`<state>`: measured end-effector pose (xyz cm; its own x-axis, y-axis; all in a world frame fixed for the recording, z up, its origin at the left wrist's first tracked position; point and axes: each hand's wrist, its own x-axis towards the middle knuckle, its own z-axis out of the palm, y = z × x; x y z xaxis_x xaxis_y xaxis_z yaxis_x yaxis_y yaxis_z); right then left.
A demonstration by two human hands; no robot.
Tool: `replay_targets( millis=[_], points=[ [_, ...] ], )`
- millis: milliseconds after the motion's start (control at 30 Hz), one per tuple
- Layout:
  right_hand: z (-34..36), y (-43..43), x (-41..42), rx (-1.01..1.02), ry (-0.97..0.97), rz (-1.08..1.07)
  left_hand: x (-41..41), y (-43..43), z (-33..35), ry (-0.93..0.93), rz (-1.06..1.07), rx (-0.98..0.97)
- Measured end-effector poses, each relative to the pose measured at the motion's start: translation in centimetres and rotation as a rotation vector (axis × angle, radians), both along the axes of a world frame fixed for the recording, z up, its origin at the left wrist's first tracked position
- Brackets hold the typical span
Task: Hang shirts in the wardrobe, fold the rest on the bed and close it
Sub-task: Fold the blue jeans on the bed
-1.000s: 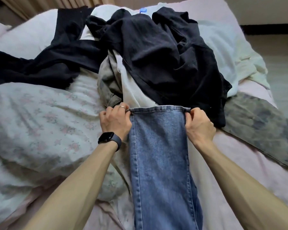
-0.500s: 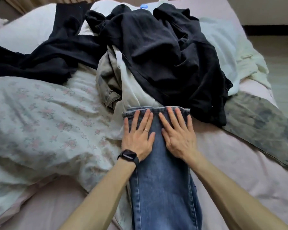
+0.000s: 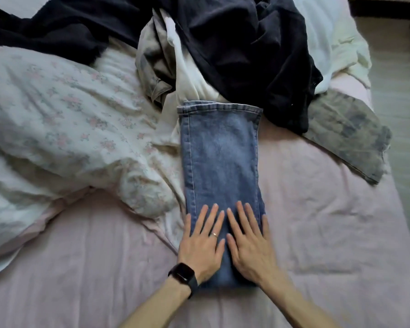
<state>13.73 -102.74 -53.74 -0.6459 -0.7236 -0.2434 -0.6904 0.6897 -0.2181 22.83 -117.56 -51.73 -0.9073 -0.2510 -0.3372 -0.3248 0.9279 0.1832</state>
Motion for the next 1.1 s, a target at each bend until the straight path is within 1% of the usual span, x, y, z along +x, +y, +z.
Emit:
replay_targets(
  millis=[67,133,167,233,333,400,467,567,700,767,800,833,900,967,1100],
  points=[
    [-0.1,2.9,2.6,0.117,-0.045,-0.019,3.1,1.2,-0.1,-0.128,0.063,-0.009],
    [0.2,4.0,2.9,0.215,-0.056,-0.128,4.8,0.5,0.1,-0.22,0.121,-0.015],
    [0.4,4.2,2.9,0.209,-0.056,-0.163,5.5,0.3,0.2,-0.215,0.124,-0.016],
    [0.9,4.5,3.6,0.131,-0.039,-0.143,7.1,0.6,0.3,-0.164,0.066,-0.002],
    [1.5,5.7,5.4,0.0,-0.009,0.057,9.4,1.5,0.6,-0.089,-0.15,0.022],
    [1.6,6.8,7.4,0.018,0.007,0.194,10.6,2.2,0.6,-0.164,-0.234,0.014],
    [1.5,7.4,8.8,0.1,0.028,0.226,10.5,3.0,-0.1,-0.227,-0.208,-0.026],
    [0.7,7.3,8.4,0.153,0.125,0.142,8.6,3.6,-1.5,-0.255,-0.167,-0.103],
    [-0.2,6.1,6.7,0.143,0.155,0.131,6.8,4.4,-2.1,-0.193,-0.17,-0.271],
    [-0.1,5.8,6.3,0.13,0.126,0.125,7.3,4.5,-2.6,-0.213,-0.171,-0.254],
    [0.1,6.0,6.3,0.131,0.109,0.126,7.5,4.6,-2.5,-0.282,-0.157,-0.208],
    [0.5,6.3,6.4,0.144,0.08,0.129,7.6,4.8,-2.3,-0.301,-0.13,-0.179],
    [1.1,6.7,6.4,0.223,-0.038,0.152,7.9,5.3,-1.3,-0.324,-0.084,-0.161],
    [2.4,7.6,6.8,0.293,-0.127,0.175,8.8,6.4,0.5,-0.371,-0.081,-0.124],
    [7.0,10.7,9.7,0.356,-0.196,0.25,12.2,9.4,5.5,-0.468,-0.121,-0.079]
  ],
)
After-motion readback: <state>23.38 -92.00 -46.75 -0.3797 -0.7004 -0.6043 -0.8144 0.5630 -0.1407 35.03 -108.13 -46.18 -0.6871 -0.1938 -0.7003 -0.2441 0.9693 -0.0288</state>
